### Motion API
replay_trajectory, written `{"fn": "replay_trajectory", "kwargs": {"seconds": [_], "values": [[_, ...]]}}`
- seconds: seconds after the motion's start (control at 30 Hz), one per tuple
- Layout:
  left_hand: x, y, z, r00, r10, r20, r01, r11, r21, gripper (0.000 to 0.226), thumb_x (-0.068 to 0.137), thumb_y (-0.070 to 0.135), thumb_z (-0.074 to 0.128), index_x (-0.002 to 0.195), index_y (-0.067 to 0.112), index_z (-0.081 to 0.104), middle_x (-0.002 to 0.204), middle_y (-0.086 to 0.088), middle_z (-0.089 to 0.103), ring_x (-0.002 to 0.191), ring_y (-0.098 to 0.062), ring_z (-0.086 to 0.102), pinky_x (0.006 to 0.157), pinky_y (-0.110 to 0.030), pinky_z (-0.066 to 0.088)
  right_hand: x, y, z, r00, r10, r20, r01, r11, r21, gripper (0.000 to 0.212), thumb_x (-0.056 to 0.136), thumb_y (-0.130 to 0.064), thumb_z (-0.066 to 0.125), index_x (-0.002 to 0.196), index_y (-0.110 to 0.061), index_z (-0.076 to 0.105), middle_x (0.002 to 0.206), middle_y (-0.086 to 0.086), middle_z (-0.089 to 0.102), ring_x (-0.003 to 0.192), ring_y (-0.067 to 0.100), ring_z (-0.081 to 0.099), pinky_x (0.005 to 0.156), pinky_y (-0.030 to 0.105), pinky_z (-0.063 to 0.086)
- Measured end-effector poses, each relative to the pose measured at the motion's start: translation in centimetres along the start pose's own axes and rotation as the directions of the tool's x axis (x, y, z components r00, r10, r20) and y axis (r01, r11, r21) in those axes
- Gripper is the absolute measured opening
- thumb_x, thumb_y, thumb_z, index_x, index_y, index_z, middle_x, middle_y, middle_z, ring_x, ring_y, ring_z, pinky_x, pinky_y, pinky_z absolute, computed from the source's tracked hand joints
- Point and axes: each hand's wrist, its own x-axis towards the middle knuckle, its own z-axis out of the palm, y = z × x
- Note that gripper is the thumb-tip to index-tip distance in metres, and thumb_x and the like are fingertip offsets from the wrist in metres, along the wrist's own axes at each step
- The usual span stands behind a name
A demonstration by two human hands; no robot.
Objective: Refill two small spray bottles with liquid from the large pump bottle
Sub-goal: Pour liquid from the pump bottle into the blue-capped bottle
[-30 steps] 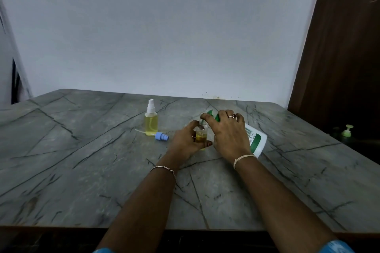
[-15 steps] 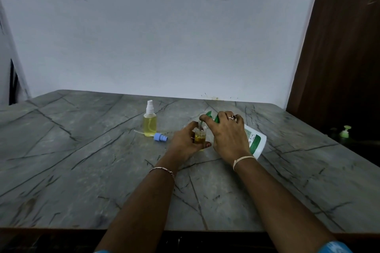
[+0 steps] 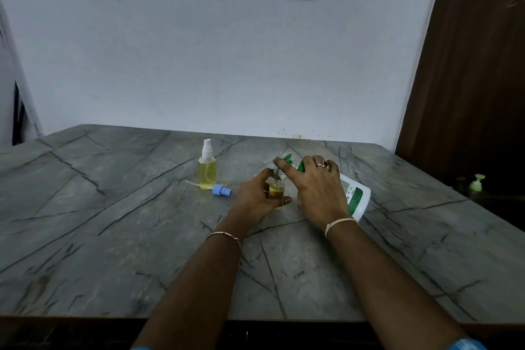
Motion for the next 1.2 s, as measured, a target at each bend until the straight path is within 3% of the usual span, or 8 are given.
{"fn": "replay_trajectory", "kwargs": {"seconds": [0.37,0.57,0.7,0.87,0.93,1.2], "values": [[-0.15,0.07,-0.02,1.0,0.019,-0.001,-0.019,1.0,-0.004,0.062,0.071,0.037,0.079,0.124,0.026,0.049,0.11,-0.001,0.067,0.087,-0.01,0.061,0.077,-0.022,0.047,0.5,-0.41,-0.05,1.0,0.021,-0.006,-0.021,1.0,0.01,0.07,0.075,-0.02,0.07,0.135,-0.034,0.037,0.109,0.01,0.055,0.105,0.031,0.052,0.093,0.048,0.039],[-0.08,-0.02,0.02,1.0,0.022,-0.006,-0.022,1.0,0.003,0.059,0.072,0.037,0.079,0.121,0.026,0.05,0.104,-0.001,0.069,0.088,-0.014,0.065,0.08,-0.027,0.051,0.68,-0.48,-0.04,1.0,0.03,-0.004,-0.03,0.999,0.015,0.07,0.073,-0.022,0.073,0.134,-0.033,0.04,0.109,0.011,0.056,0.105,0.031,0.052,0.093,0.049,0.039],[-0.03,-0.09,0.03,1.0,0.005,-0.002,-0.005,1.0,-0.013,0.059,0.07,0.038,0.08,0.12,0.026,0.05,0.107,-0.002,0.068,0.092,-0.015,0.065,0.082,-0.029,0.052,0.4,-0.29,-0.25,1.0,0.005,0.021,-0.006,1.0,0.027,0.072,0.08,-0.019,0.066,0.141,-0.035,0.031,0.113,0.012,0.054,0.108,0.032,0.051,0.095,0.049,0.038],[-0.04,0.0,-0.03,1.0,0.008,0.004,-0.008,1.0,0.023,0.057,0.071,0.04,0.079,0.118,0.027,0.049,0.108,-0.002,0.067,0.088,-0.012,0.061,0.077,-0.025,0.047,0.04,0.3,0.0,1.0,0.0,0.008,0.0,1.0,0.009,0.098,0.074,-0.017,0.069,0.149,-0.037,0.01,0.107,0.012,0.057,0.103,0.031,0.053,0.09,0.048,0.041],[-0.07,0.04,-0.03,1.0,0.015,0.002,-0.015,1.0,0.019,0.056,0.071,0.039,0.079,0.117,0.027,0.05,0.108,-0.002,0.067,0.087,-0.011,0.06,0.077,-0.024,0.046,0.05,0.23,0.04,1.0,0.004,0.025,-0.004,1.0,0.014,0.098,0.075,-0.019,0.069,0.149,-0.035,0.007,0.111,0.011,0.056,0.106,0.031,0.052,0.093,0.047,0.04],[-0.21,0.25,-0.18,1.0,0.017,0.013,-0.017,1.0,0.013,0.059,0.073,0.037,0.078,0.122,0.024,0.048,0.114,-0.002,0.066,0.087,-0.009,0.059,0.077,-0.021,0.044,0.53,-0.27,-0.38,0.998,0.032,0.053,-0.034,0.998,0.048,0.08,0.077,-0.023,0.068,0.143,-0.03,0.024,0.119,0.01,0.054,0.113,0.03,0.049,0.098,0.046,0.036]]}}
